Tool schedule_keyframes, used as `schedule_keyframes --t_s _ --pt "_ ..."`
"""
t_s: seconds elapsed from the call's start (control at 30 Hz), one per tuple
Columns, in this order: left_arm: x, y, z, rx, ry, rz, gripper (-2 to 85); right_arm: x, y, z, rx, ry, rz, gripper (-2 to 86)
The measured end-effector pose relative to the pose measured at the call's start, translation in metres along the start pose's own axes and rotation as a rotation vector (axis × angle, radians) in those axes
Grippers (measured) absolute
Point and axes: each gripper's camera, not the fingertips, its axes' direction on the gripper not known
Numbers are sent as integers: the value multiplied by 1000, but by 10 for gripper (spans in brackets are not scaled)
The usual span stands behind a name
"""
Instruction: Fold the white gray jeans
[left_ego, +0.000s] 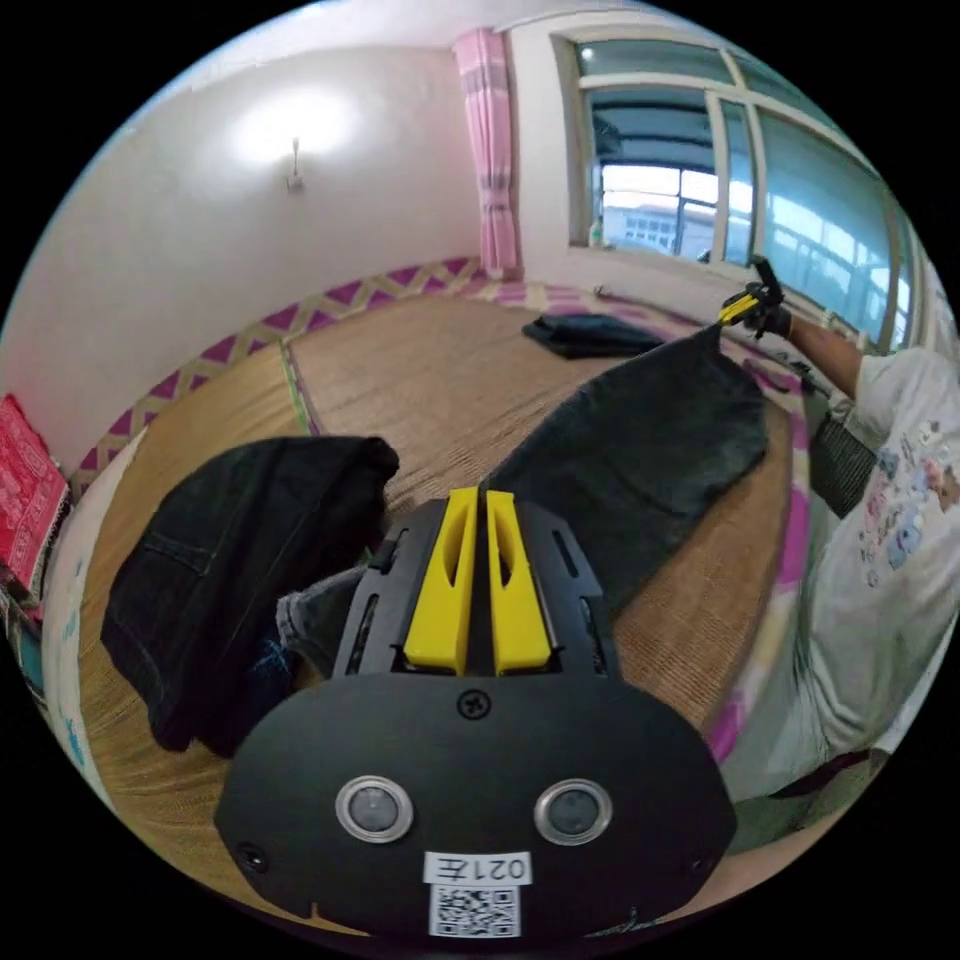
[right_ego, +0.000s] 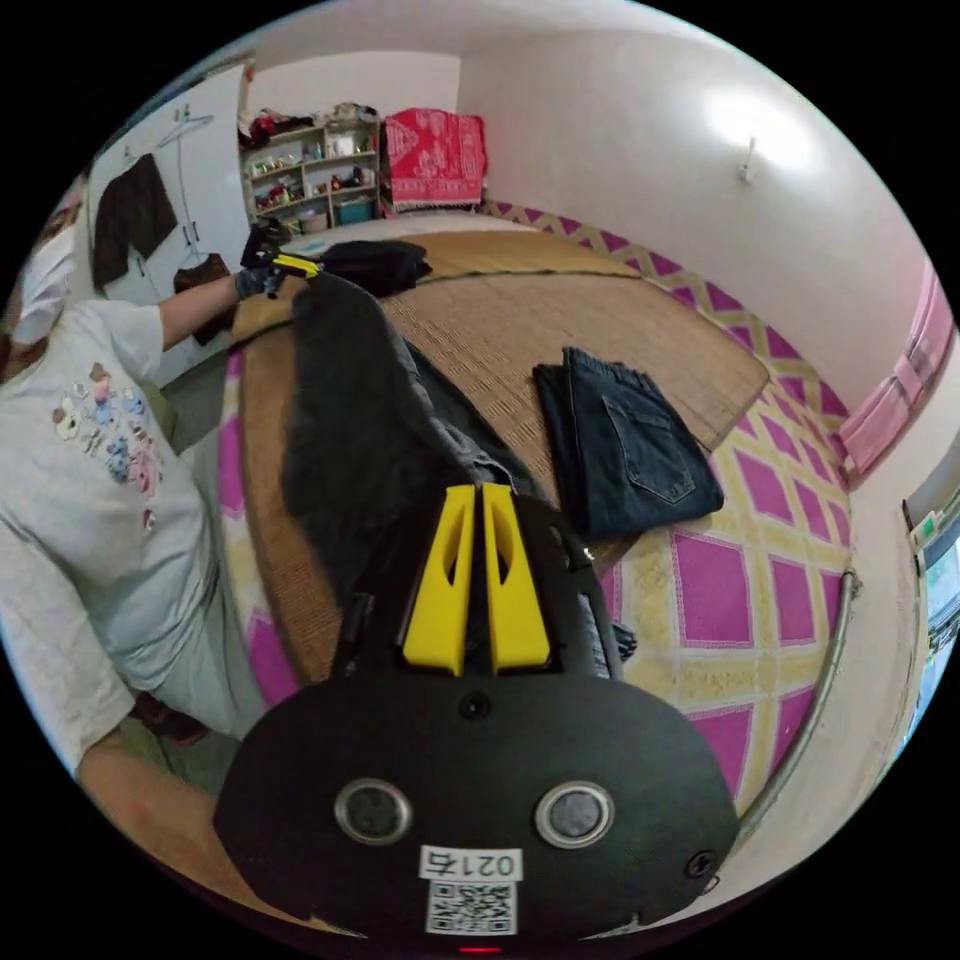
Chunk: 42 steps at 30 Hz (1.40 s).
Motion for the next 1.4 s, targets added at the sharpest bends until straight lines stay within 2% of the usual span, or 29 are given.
schedule_keyframes --t_s 0.13,0.23,0.43,0.53,0.6,0.67,0.77,0.83,0.93,1.13,1.27,1.4 --pt "62 51 -115 144 31 8 -9 -80 68 -76 146 -37 -51 -6" --pt "102 93 -154 119 76 -29 -8 -132 115 -87 135 -113 -61 -6" --pt "127 176 -134 -47 184 -285 -7 -177 180 1 -70 -253 70 2" --pt "124 189 -144 -30 256 -391 -8 -174 185 25 -141 -290 144 23" --pt "123 183 -170 -18 269 -392 -9 -172 174 5 -109 -261 158 60" --pt "122 173 -203 45 252 -399 -9 -165 149 -42 53 -191 223 67" --pt "118 144 -246 110 115 -554 -9 -163 106 -85 213 -53 379 14" --pt "123 119 -256 119 -11 -713 -9 -162 85 -95 321 -21 541 5" --pt "132 88 -236 44 -59 -724 -8 -162 46 -72 398 -74 616 8" --pt "140 54 -183 -93 -135 -673 31 -132 -6 29 140 119 587 78" --pt "143 57 -184 -122 -187 -641 51 -144 -10 49 89 198 470 61" --pt "129 78 -189 -168 -225 -696 25 -126 3 75 -50 347 510 26"
